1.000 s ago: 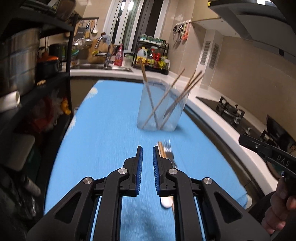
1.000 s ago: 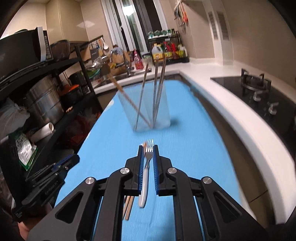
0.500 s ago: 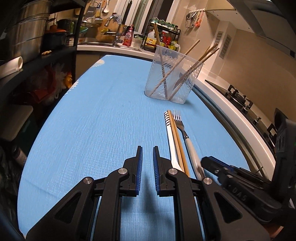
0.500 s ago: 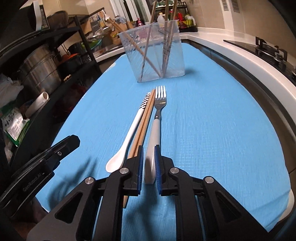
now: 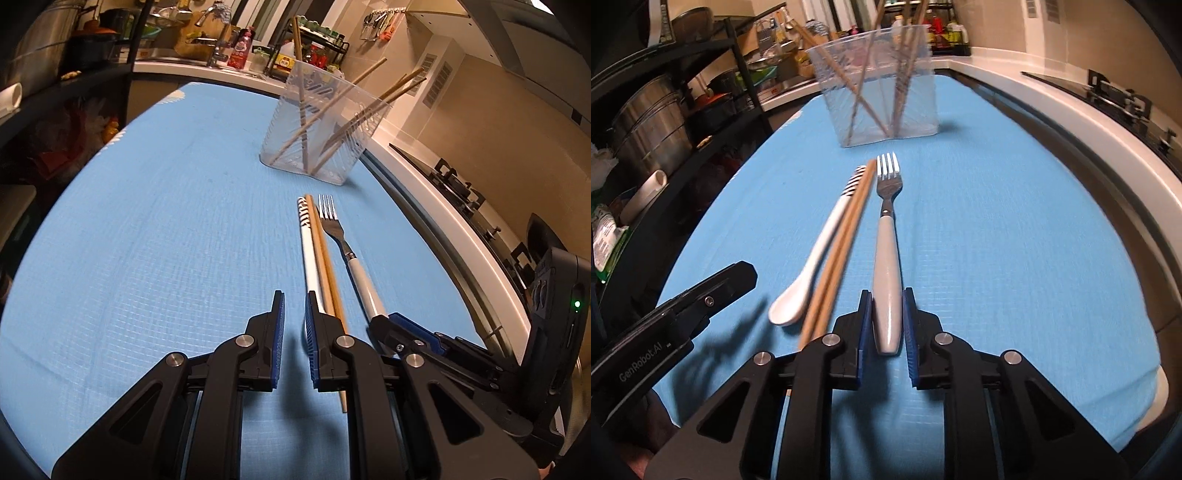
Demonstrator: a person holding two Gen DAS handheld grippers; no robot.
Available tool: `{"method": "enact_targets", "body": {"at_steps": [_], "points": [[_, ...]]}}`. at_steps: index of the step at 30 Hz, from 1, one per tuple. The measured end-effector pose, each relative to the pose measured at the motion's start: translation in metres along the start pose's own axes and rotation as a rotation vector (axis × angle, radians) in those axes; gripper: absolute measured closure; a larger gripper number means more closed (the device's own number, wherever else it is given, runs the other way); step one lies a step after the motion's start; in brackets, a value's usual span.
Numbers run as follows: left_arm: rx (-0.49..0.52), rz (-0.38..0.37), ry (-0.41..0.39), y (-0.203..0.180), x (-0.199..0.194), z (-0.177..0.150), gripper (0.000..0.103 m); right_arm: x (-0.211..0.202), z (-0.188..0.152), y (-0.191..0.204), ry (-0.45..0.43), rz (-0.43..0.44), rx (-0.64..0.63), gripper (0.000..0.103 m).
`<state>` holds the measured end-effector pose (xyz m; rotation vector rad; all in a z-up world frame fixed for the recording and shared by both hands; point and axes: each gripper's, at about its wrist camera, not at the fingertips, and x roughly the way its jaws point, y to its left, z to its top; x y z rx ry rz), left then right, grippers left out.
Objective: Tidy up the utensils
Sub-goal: 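Move both open grippers back over the spoon and fork, then close the left gripper on the white spoon while the right gripper grasps the white-handled fork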
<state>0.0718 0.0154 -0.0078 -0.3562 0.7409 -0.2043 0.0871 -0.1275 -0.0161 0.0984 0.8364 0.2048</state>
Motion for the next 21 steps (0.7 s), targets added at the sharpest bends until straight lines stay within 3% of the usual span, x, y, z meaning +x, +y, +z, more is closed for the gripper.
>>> {"method": "enact_targets", "body": {"at_steps": [10, 15, 21], "points": [[0.045, 0.010, 0.055, -0.023, 0.022, -0.010, 0.091, -0.012, -0.011, -0.016, 0.012, -0.049, 0.040, 0.086], [0.091, 0.080, 0.027, -0.029, 0.021, -0.013, 0.091, -0.011, -0.013, -0.017, 0.012, -0.046, 0.042, 0.086], [0.082, 0.107, -0.013, -0.022, 0.012, -0.010, 0.089, -0.011, -0.013, -0.017, 0.011, -0.045, 0.042, 0.086]]}}
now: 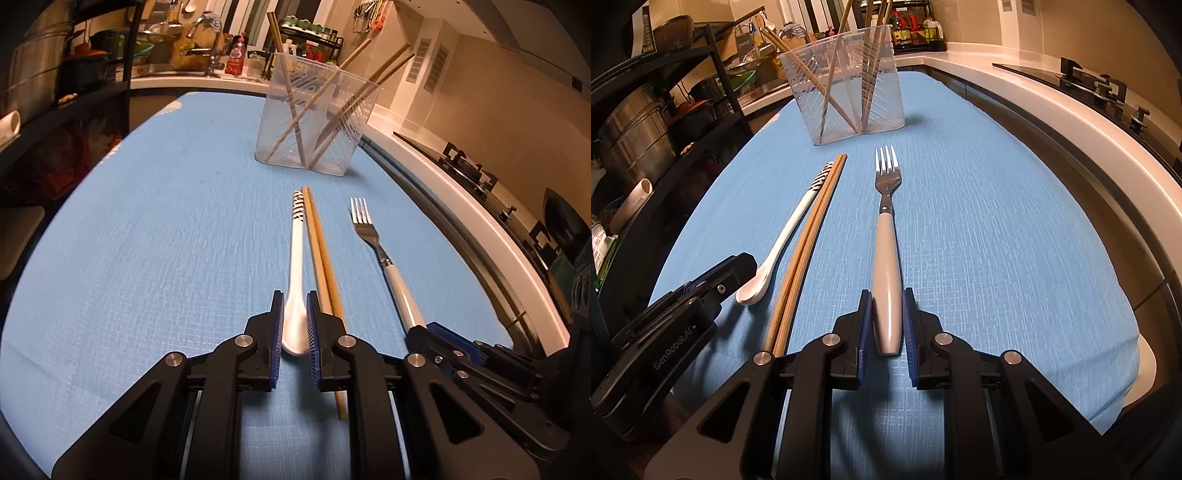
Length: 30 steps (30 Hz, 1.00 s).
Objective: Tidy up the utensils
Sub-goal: 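Close the left gripper on the white spoon while the right gripper grasps the white-handled fork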
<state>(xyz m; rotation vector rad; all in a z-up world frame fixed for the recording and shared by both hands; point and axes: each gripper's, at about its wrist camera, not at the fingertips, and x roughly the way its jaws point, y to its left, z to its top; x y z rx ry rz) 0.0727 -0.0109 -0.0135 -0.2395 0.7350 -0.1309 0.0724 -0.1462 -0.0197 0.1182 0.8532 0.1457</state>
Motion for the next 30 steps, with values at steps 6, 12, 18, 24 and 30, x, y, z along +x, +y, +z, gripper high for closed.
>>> {"method": "enact_targets", "body": {"at_steps": [6, 12, 18, 24, 30], "points": [[-0.005, 0.000, 0.043, 0.003, 0.010, -0.003, 0.088, 0.000, 0.001, 0.001, 0.001, 0.003, -0.001, 0.086], [0.006, 0.009, 0.007, -0.001, 0.006, -0.006, 0.088, 0.000, 0.001, 0.001, 0.000, 0.004, -0.001, 0.086], [-0.002, -0.033, 0.020, -0.004, 0.010, -0.009, 0.085, 0.000, 0.001, 0.001, 0.001, 0.006, 0.001, 0.086], [0.046, -0.008, 0.006, -0.013, 0.010, -0.015, 0.084, -0.001, 0.001, 0.000, 0.001, 0.009, 0.003, 0.086], [0.096, 0.005, -0.028, -0.016, 0.004, -0.022, 0.088, -0.001, 0.001, 0.000, 0.000, 0.008, 0.003, 0.086]]}}
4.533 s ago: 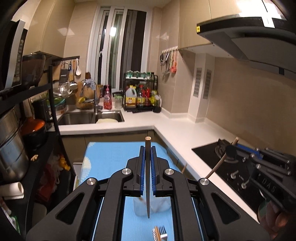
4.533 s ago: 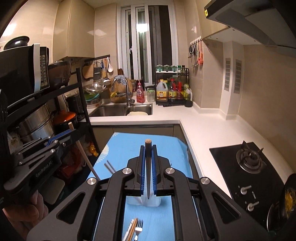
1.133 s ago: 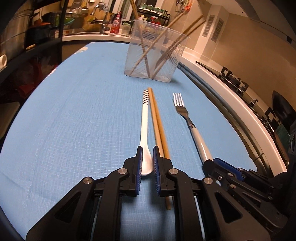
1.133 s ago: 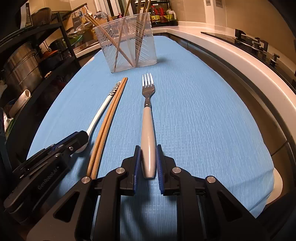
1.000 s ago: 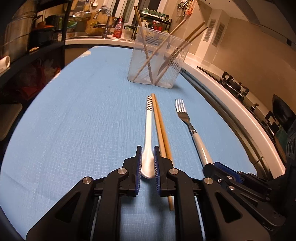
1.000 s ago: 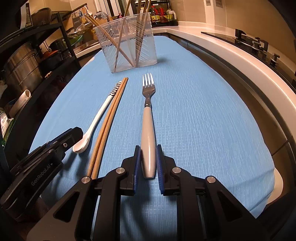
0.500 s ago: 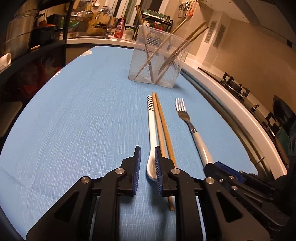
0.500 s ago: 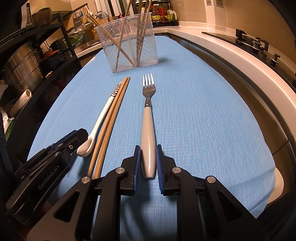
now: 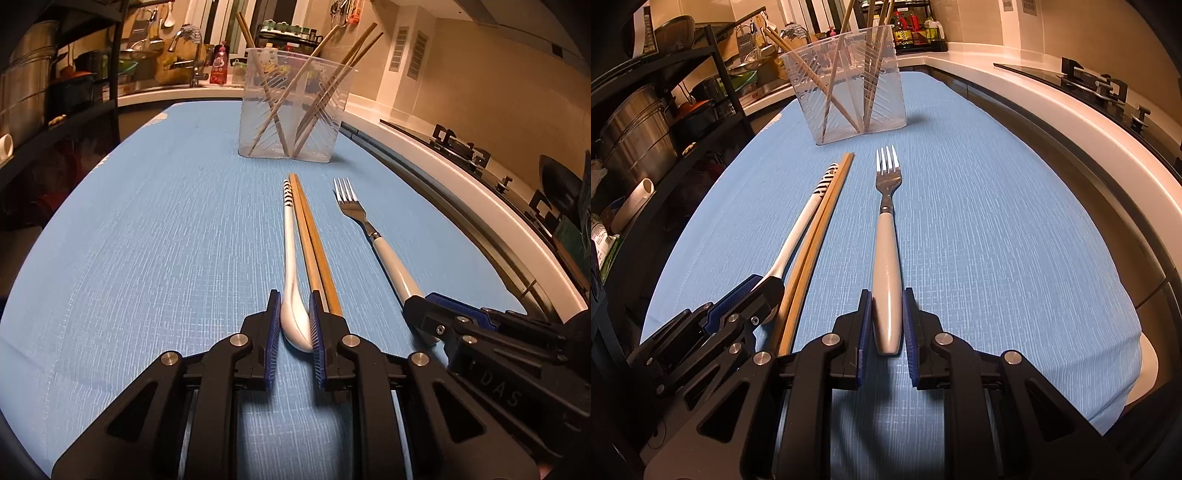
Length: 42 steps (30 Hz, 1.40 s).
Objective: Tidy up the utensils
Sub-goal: 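Close the left gripper on the white spoon while the right gripper grasps the white-handled fork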
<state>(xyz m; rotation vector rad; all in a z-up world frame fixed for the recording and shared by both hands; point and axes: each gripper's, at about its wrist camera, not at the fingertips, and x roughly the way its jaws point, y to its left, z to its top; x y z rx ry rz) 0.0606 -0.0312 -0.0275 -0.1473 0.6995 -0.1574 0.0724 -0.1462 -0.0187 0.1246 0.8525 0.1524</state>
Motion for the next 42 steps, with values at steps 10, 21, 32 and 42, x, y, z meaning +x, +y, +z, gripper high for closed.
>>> {"method": "enact_targets", "body": {"at_steps": [10, 21, 32, 42], "points": [[-0.038, 0.189, -0.074, 0.030, -0.017, -0.004, 0.093, 0.000, -0.004, 0.007, -0.029, 0.006, -0.011, 0.086], [-0.025, 0.180, -0.087, 0.027, -0.016, -0.008, 0.090, -0.001, -0.010, 0.013, -0.069, -0.029, -0.024, 0.085], [-0.023, 0.182, -0.085, 0.025, -0.015, -0.009, 0.089, -0.001, -0.013, 0.021, -0.094, -0.062, -0.057, 0.082], [-0.009, 0.200, -0.093, 0.022, -0.017, -0.008, 0.092, -0.002, -0.011, 0.020, -0.096, -0.086, -0.072, 0.086]]}}
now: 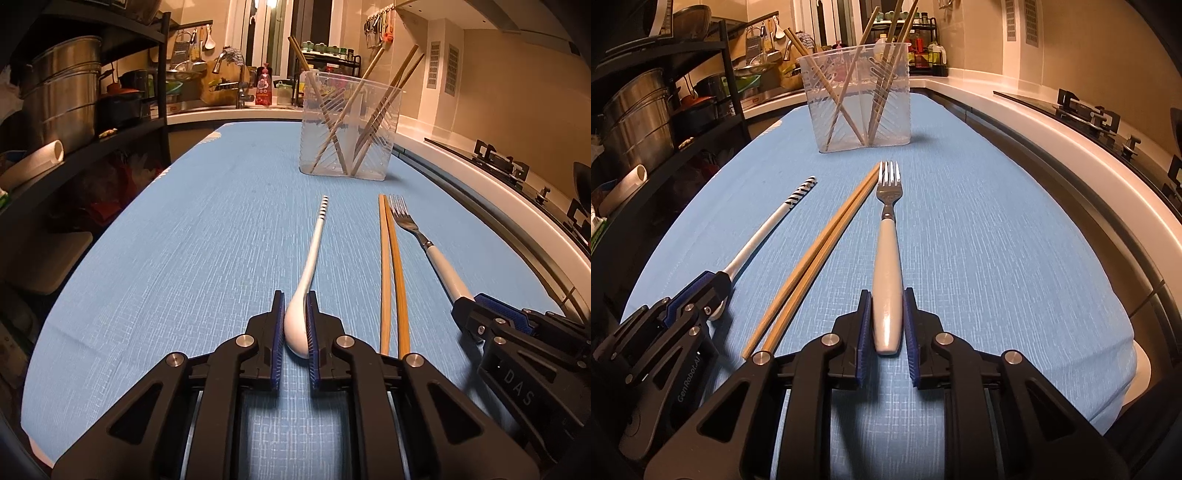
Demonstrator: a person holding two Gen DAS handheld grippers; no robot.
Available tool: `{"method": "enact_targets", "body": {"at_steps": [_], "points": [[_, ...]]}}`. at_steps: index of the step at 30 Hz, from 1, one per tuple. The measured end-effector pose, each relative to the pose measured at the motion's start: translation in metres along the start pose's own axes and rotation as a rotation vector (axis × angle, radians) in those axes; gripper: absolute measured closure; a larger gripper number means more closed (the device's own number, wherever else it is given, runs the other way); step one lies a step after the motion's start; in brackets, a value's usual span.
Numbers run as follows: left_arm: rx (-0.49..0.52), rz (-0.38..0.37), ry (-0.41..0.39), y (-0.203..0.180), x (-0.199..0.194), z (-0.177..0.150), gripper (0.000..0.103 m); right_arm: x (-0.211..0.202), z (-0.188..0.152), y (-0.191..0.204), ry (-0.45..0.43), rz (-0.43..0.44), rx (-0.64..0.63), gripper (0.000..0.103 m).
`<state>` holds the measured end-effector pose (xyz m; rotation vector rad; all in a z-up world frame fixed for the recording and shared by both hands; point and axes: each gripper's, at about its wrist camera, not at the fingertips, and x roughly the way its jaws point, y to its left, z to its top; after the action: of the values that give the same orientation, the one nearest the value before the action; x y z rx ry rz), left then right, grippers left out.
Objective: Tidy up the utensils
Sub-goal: 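Close the left gripper on the white spoon while the right gripper grasps the white-handled fork, then lift the spoon and fork upright and carry them toward the container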
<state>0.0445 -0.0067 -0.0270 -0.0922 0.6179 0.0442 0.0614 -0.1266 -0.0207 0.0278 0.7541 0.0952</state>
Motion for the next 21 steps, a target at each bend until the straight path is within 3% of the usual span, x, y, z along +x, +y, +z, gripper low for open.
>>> {"method": "enact_targets", "body": {"at_steps": [11, 21], "points": [[0.000, 0.016, -0.075, 0.007, -0.026, 0.013, 0.092, -0.032, 0.010, 0.006, -0.101, -0.040, -0.081, 0.086], [-0.020, -0.007, -0.136, 0.020, -0.059, 0.046, 0.092, -0.070, 0.033, 0.003, -0.209, -0.074, -0.143, 0.086]]}}
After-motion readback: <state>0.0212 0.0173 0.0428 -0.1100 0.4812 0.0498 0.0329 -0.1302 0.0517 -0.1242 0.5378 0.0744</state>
